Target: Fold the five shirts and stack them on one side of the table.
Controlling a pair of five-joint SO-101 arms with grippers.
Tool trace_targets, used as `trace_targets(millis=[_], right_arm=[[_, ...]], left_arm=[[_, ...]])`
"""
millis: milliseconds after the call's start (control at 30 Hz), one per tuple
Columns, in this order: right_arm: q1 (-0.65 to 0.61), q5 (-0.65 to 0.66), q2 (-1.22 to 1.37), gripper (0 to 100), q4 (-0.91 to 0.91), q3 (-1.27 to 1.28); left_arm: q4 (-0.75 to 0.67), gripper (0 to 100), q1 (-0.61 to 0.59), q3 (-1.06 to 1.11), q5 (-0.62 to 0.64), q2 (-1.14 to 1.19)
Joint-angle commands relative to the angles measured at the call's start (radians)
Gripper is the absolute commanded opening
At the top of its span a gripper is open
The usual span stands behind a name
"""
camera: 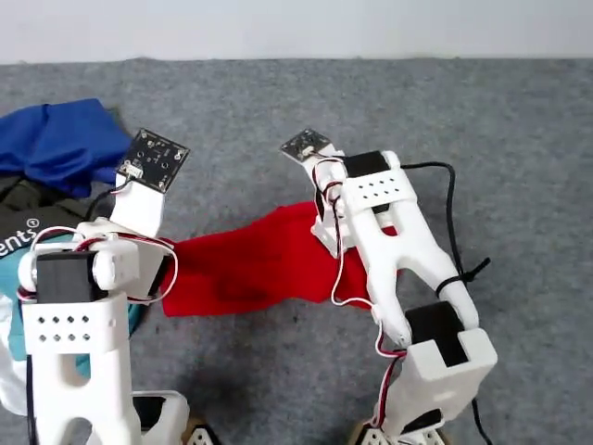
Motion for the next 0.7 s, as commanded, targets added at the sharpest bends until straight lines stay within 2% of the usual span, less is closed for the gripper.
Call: trace_targets(millis=[0, 233, 667], right_arm=[[-0.004, 0.012, -0.068, 0.9, 0.031, -0.066], [-0.002, 0.012, -0.286, 0.9, 0.142, -0.213], [0.028, 0.072, -0.74, 0.9, 0.205, -0.216]], left_arm=[[-0.006, 2, 0.006, -0.004, -0.008, -0.015], [-0.006, 2, 0.006, -0.004, -0.008, -0.015], [-0.006, 2, 0.006, -0.005, -0.008, -0.015]])
